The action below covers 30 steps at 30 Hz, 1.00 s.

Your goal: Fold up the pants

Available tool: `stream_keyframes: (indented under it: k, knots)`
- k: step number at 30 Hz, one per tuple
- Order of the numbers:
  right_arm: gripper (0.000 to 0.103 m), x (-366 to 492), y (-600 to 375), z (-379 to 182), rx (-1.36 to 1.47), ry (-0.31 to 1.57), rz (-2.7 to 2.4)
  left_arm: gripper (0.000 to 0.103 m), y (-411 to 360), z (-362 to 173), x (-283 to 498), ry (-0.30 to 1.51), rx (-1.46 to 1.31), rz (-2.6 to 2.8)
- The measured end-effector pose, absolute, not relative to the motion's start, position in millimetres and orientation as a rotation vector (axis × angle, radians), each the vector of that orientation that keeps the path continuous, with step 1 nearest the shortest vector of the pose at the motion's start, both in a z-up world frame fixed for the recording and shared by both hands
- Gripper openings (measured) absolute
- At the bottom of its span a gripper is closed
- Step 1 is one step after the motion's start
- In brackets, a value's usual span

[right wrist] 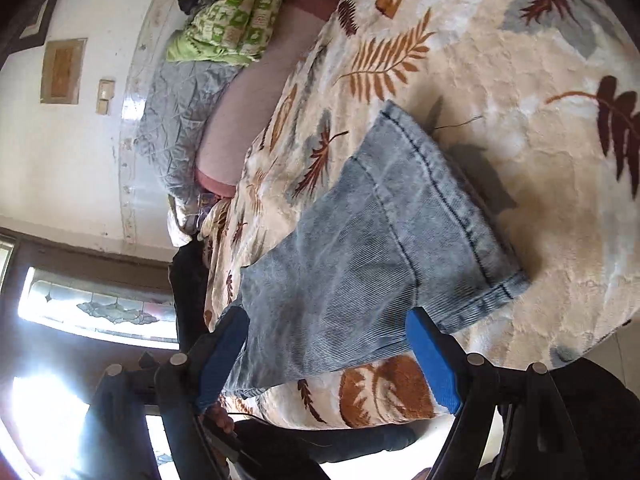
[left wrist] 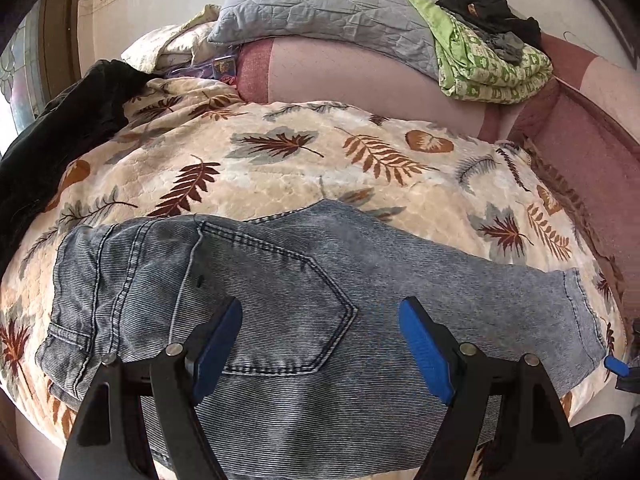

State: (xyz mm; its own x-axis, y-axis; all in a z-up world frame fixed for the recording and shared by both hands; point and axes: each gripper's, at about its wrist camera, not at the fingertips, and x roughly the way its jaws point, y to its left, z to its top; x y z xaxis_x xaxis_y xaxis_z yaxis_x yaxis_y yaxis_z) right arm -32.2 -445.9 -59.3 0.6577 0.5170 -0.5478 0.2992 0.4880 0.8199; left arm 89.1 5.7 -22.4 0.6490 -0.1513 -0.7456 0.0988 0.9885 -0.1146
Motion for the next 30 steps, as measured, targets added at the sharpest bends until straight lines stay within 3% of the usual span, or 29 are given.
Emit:
stream_keyframes:
  k: [9,18,19,21,22,30]
  knots:
    - [0.084,-39.0,-472.3,-101.1,1.252,0.931,-0.036,0.081,-37.3,-23.8,91.7,0.864,-0.053,-0.232]
    - [0.08,-37.0,-479.3,-106.5,1.304,0.843,-0.153,0.081,-112.8,-30.7,92.8,0.902,-0.003,-0.343]
    - [0.076,-35.5,-478.2,-105.1,1.28,0.852,-0.161,0.081,-124.0,-37.5,92.2,0.921,0.024,-0.358]
    - [0.053,-34.4,-477.5,-101.7,1.228,0.87,-0.189,0.081,-143.4,-53.9,90.5,0.956,0.098,-0.368]
    - [0.033,-34.7,-479.2,-101.5,1.223,0.866,-0.19,0.081,-150.4,-61.9,89.1,0.972,0.131,-0.371]
    - [0.024,-26.3,-467.3,-47.3,0.989,0.78,-0.164,0.081,-160.3,-80.0,85.5,1.004,0.22,-0.379]
